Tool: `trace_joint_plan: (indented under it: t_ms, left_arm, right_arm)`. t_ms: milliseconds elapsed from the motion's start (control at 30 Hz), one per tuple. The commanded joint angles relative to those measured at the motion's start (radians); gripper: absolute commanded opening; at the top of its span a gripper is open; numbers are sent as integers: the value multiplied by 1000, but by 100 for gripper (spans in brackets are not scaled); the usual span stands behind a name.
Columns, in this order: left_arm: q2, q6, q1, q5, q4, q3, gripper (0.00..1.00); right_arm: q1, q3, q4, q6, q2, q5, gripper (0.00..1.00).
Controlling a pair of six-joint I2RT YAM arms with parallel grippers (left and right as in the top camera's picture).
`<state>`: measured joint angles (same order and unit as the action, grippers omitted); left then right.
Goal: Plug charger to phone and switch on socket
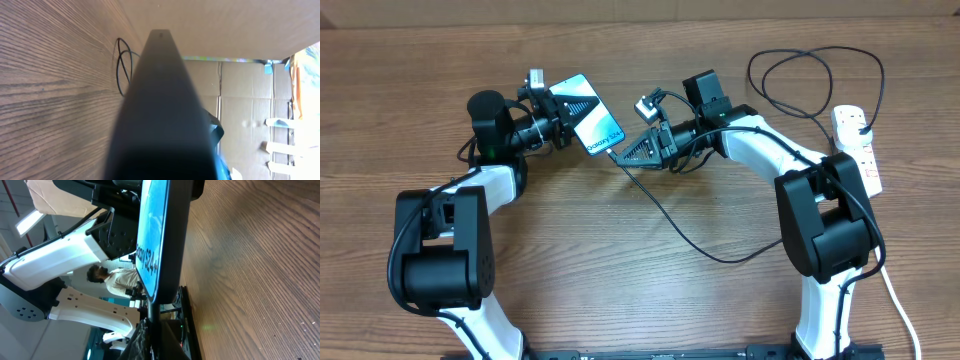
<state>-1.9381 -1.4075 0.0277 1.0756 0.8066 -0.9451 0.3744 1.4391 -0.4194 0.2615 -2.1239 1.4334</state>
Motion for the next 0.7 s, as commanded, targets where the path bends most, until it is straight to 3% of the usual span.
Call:
trace_joint_plan:
  t_ms: [0,667]
  left_arm:
    - [-5,16,-1,-1,6,-26,5]
    - [-5,24,-1,-3,6,-26,4]
  right_arm:
    - [-6,26,4,1,-2,19,4]
    - [-18,26,3,4,-2,35,4]
